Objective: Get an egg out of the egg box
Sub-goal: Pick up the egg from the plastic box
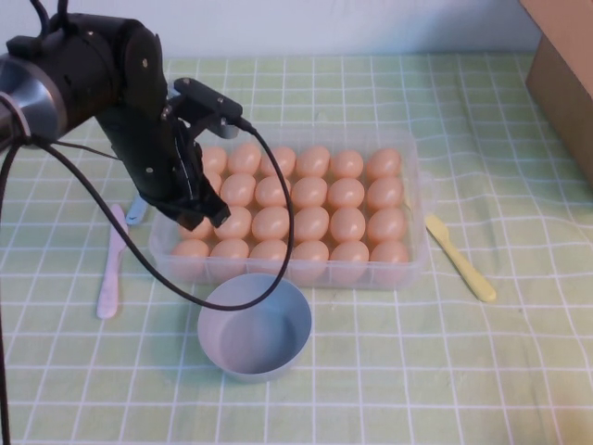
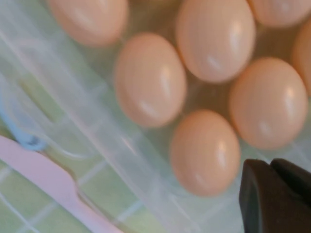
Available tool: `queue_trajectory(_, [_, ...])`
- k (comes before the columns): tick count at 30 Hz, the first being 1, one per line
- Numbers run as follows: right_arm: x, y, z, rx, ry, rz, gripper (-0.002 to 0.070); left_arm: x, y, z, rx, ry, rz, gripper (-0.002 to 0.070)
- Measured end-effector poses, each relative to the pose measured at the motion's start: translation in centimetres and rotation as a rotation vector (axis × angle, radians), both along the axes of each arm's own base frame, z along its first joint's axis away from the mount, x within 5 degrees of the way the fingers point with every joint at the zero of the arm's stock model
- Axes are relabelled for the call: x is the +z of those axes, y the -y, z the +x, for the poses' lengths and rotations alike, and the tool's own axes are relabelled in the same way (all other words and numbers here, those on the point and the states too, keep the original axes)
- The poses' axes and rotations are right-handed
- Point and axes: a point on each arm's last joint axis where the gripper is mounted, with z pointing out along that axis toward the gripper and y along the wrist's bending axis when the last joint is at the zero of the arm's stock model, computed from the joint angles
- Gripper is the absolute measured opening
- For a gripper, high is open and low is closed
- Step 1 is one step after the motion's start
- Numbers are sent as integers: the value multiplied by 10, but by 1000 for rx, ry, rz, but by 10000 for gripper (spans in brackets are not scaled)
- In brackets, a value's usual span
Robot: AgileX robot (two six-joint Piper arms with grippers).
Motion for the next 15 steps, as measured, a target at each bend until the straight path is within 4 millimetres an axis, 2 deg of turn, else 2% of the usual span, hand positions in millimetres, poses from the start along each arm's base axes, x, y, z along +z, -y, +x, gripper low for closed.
queue_trajectory(6, [0,0,0,0,0,0,-17,2,1,9,-12,104,-3,-5])
queue_trajectory(9, [0,0,0,0,0,0,-17,-3,2,13,-41,115,6,23])
queue_trajectory(15, [0,0,0,0,0,0,-17,-30,4,22,-66,69,48,261])
